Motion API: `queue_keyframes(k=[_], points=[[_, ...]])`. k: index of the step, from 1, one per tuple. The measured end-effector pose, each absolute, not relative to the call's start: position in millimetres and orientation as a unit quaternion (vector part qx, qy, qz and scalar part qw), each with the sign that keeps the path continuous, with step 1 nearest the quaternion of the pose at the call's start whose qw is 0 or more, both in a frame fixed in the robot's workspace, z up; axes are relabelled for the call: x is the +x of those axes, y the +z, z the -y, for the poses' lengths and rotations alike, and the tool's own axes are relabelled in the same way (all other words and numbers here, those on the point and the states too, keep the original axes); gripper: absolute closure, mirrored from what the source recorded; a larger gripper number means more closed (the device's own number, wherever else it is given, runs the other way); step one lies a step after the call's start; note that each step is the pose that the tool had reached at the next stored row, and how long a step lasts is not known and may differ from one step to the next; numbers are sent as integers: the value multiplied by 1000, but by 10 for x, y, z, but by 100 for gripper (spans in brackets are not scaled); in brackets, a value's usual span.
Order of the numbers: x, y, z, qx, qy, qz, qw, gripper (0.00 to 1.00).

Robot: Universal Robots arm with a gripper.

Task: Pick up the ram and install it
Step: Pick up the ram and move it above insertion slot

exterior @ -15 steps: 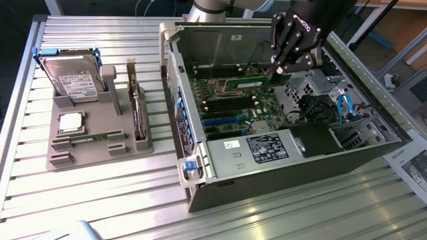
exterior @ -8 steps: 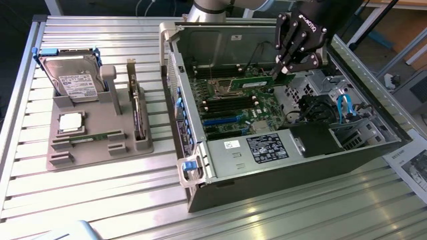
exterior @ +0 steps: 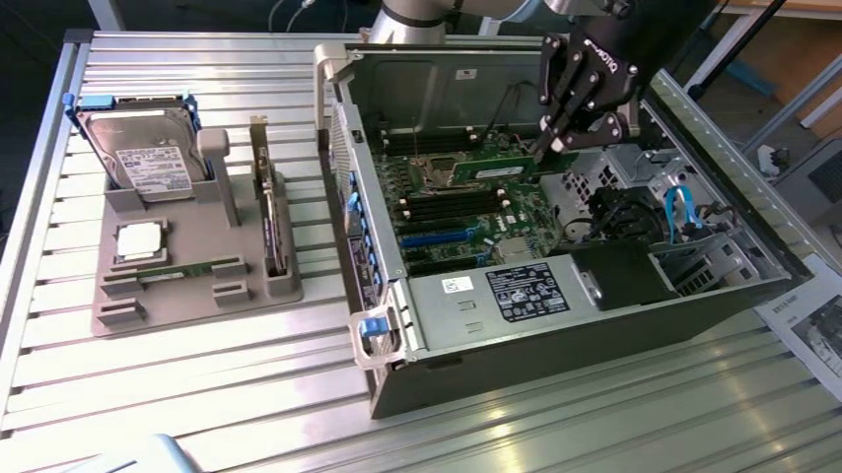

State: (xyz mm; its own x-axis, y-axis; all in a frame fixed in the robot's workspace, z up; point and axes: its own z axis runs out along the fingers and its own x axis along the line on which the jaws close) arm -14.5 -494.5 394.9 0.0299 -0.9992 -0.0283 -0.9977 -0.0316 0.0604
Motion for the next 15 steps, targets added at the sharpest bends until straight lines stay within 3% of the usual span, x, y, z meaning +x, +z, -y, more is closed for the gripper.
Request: queue_keyframes(k=[15], points=[[-145, 3857, 4931, 717, -31, 696, 12, 88]])
